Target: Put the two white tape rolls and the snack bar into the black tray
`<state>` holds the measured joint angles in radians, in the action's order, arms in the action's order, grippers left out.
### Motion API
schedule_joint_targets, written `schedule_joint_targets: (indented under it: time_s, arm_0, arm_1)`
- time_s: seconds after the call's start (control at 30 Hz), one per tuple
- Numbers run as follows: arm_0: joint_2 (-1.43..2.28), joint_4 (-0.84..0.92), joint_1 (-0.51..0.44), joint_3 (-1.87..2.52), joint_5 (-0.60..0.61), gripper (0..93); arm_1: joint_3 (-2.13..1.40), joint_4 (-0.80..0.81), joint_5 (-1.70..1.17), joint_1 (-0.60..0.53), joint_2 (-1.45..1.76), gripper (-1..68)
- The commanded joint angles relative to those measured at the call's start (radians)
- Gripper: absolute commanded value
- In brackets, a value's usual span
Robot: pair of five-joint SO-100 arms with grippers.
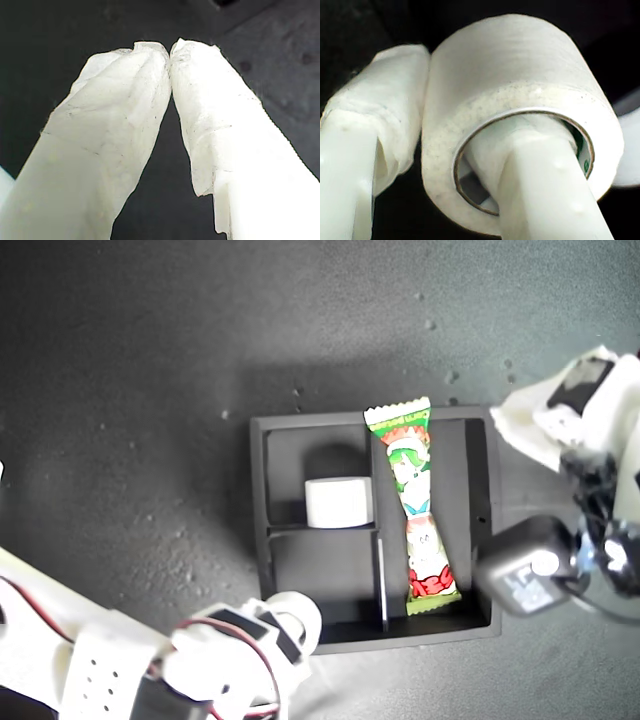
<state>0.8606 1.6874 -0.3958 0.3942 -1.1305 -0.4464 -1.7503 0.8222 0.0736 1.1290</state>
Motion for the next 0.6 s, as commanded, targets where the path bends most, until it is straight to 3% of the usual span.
schedule_joint_targets:
  time_s: [0.0, 0.17, 0.4, 0.57]
  arm_0:
    - [-0.242, 0.15, -0.006, -0.589, 0.015, 0.2]
    - [-0.265, 0.147, -0.012, -0.575, -0.003, 2.7]
    - [-0.253, 0.149, -0.014, -0.503, -0.023, 19.1]
    - [-0.15, 0.149, -0.002, -0.385, -0.026, 19.8]
  arm_1:
    - [0.074, -0.046, 0.058, -0.006, 0.021, -0.5]
    - [0.057, -0.049, 0.067, -0.011, 0.021, -0.5]
    - [0.038, -0.051, 0.095, -0.009, 0.023, -0.2]
    - [-0.061, -0.051, 0.137, 0.018, 0.115, -0.2]
